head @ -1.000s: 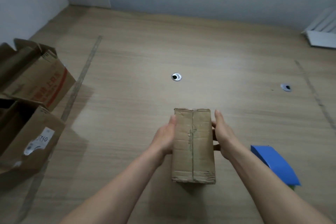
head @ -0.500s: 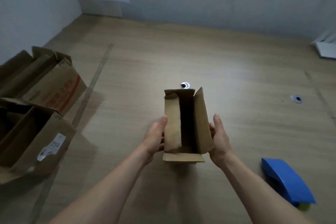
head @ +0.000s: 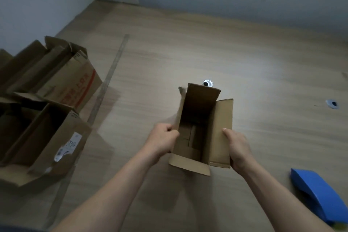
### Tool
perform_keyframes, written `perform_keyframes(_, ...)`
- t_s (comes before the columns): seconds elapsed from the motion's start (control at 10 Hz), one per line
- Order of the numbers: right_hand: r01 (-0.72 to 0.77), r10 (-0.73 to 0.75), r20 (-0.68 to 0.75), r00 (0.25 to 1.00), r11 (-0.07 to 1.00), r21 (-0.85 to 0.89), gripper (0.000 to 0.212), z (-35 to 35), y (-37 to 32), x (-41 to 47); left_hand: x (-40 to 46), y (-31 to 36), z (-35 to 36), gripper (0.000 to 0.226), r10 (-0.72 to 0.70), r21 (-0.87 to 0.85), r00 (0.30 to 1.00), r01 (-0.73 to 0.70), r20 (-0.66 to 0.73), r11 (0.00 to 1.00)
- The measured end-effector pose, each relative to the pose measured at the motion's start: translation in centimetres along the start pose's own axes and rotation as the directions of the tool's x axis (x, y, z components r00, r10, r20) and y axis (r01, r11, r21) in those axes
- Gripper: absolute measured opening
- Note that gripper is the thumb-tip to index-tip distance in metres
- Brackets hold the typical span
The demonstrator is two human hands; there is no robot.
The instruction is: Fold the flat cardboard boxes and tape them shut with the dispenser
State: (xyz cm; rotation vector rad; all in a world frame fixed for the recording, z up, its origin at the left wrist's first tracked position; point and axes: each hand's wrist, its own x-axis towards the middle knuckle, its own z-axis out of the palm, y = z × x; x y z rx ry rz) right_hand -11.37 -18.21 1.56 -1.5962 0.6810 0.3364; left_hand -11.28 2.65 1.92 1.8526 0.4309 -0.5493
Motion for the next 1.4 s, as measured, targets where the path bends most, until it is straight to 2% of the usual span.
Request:
perform_keyframes(0.1, -0.011, 0.011, 0.069, 0.998, 1.0, -0.004, 0.021, 2.8, -0.7, 0.6, 1.0, -1.6, -4.8, 0.019, -0.135, -0.336, 0.988, 0.105, -0.068, 0.936)
perform_keyframes(0.2, -0.03, 0.028, 0.127, 0.991, 1.0, 0.008, 0.025, 7.5, -1.9, 1.1, 2.0, -2.3, -8.9, 0.022, -0.129, -0.273, 0.965, 0.064, -0.228, 0.96)
perform_keyframes(0.3, -0.033, 0.029, 0.154, 0.988, 0.999, 0.027, 0.027, 12.7, -3.9, 1.4, 3.3, -2.0, -13.2, 0.021, -0.073, -0.177, 0.929, 0.008, -0.363, 0.984)
perform_keyframes(0.4, -0.033, 0.032, 0.207, 0.978, 0.999, 0.001, 0.023, 17.5, -5.8, 1.9, 3.8, -1.4, -17.4, 0.02, 0.015, 0.029, 0.878, -0.001, -0.479, 1.0)
perform_keyframes(0.5, -0.03, 0.031, 0.252, 0.967, 1.0, -0.004, 0.021, 21.9, -7.3, 2.2, 4.0, -0.4, -20.4, 0.024, 0.236, 0.38, 0.765, 0.012, -0.6, 0.925)
perform_keyframes(0.6, -0.031, 0.03, 0.259, 0.965, 1.0, -0.003, 0.018, 25.3, -8.6, 2.4, 4.8, 0.7, -22.8, 0.017, 0.37, 0.568, 0.712, 0.049, -0.596, 0.821)
perform_keyframes(0.7, -0.015, 0.023, 0.279, 0.96, 0.999, -0.03, 0.017, 27.7, -9.2, 2.7, 5.7, 0.6, -24.8, 0.007, 0.406, 0.687, 0.729, 0.121, -0.552, 0.717)
perform_keyframes(0.8, -0.021, 0.041, 0.324, 0.945, 0.998, -0.064, 0.02, 29.4, -9.2, 3.0, 5.9, 0.1, -26.0, 0.007, 0.38, 0.735, 0.747, 0.207, -0.545, 0.646)
perform_keyframes(1.1, -0.022, 0.063, 0.408, 0.911, 0.994, -0.104, 0.022, 31.1, -8.5, 2.9, 5.9, -0.3, -27.4, 0.025, 0.278, 0.752, 0.779, 0.342, -0.563, 0.563)
perform_keyframes(1.2, -0.005, 0.072, 0.439, 0.896, 0.989, -0.15, 0.033, 30.6, -8.4, 2.9, 5.9, 0.0, -26.9, 0.031, 0.255, 0.764, 0.79, 0.368, -0.558, 0.531)
perform_keyframes(1.4, 0.01, 0.063, 0.434, 0.899, 0.987, -0.163, 0.049, 28.2, -8.9, 2.7, 5.9, 0.3, -25.8, 0.033, 0.342, 0.809, 0.784, 0.319, -0.518, 0.494)
